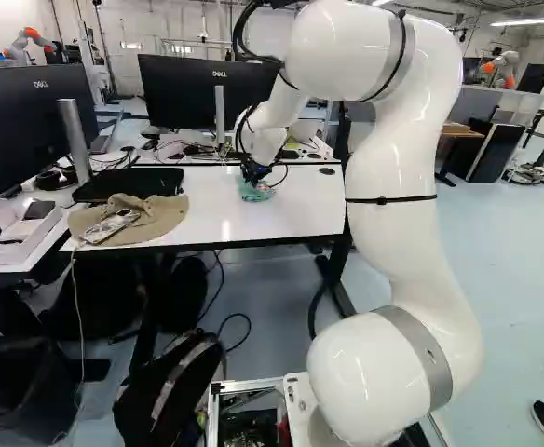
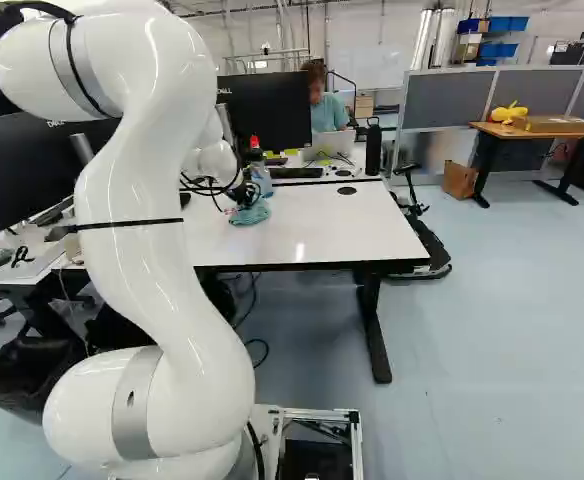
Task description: Clean the table with the green towel
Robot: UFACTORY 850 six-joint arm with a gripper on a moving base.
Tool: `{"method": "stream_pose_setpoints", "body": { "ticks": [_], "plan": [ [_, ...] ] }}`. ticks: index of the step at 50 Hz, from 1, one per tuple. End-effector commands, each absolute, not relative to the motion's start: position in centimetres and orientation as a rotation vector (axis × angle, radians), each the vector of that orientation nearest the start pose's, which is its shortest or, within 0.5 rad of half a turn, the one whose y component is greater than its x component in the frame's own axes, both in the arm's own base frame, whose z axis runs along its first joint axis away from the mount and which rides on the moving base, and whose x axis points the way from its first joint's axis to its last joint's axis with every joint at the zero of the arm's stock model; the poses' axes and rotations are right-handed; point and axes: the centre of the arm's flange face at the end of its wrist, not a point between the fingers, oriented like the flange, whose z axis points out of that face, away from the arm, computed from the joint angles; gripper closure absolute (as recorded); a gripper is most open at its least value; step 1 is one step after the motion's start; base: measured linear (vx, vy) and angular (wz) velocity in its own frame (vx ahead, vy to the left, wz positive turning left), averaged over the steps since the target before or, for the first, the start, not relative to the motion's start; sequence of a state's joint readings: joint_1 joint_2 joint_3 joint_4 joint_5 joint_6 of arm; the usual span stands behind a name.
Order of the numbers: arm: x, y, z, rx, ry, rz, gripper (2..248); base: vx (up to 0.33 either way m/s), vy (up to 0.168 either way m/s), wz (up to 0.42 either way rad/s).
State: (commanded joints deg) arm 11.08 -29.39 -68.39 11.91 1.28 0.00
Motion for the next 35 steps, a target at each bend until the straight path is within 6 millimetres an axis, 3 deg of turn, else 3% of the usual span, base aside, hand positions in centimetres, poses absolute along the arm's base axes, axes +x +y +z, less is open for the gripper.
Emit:
{"method": "stream_pose_setpoints", "body": {
  "ticks": [13,35],
  "plan": [
    [61.8,12.4,39.9,-2.832,0.015,-1.013,216,0.0,0.0,0.0],
    [58.1,13.6,40.1,-2.839,-0.029,-0.975,216,0.0,0.0,0.0]
  ]
}}
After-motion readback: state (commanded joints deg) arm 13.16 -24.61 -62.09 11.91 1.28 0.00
